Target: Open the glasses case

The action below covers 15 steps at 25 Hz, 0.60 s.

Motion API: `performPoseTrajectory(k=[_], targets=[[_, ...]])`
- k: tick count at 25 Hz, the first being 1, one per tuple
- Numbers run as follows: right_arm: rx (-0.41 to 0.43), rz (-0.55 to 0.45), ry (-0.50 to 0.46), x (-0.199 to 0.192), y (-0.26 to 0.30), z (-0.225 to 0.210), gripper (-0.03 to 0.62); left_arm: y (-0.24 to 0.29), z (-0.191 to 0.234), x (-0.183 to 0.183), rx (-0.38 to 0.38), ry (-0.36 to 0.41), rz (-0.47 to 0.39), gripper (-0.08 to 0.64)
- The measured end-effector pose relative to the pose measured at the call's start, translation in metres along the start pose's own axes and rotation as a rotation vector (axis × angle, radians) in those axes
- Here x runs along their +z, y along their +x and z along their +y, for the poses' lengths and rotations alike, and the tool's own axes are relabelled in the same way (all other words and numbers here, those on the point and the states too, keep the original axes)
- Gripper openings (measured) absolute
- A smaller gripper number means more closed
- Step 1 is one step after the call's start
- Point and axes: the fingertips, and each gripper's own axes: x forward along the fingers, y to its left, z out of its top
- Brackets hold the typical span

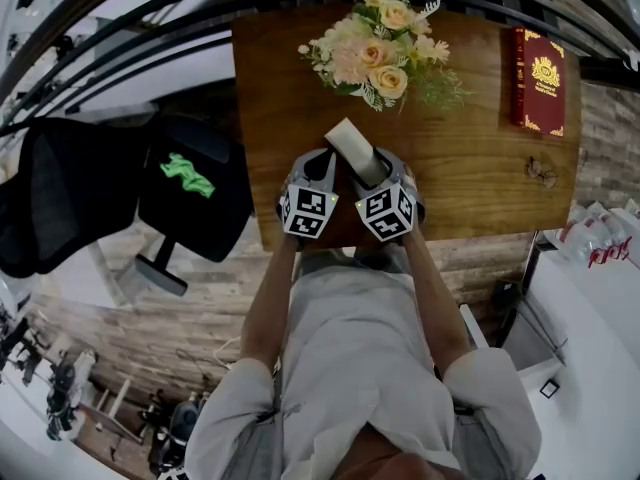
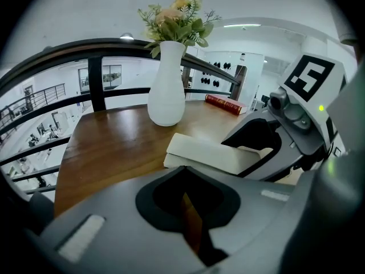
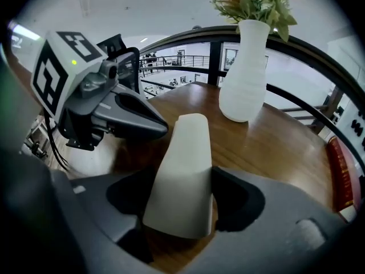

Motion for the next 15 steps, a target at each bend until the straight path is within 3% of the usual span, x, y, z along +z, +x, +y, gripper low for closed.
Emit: performPoseTrajectory(k=[5,15], targets=[[0.046,-0.022,0.030,0.0023,-0.0024,-0.0012,0.322,0.0045,-0.0027,0.0022,-0.013,0.005,0.002,0.020],[0.021,-0.008,0.019,0.0025,-0.0036,-0.0009,0.325,0.0103,-0.0038,0.0027,-0.027,0.004,0.006,0.020]])
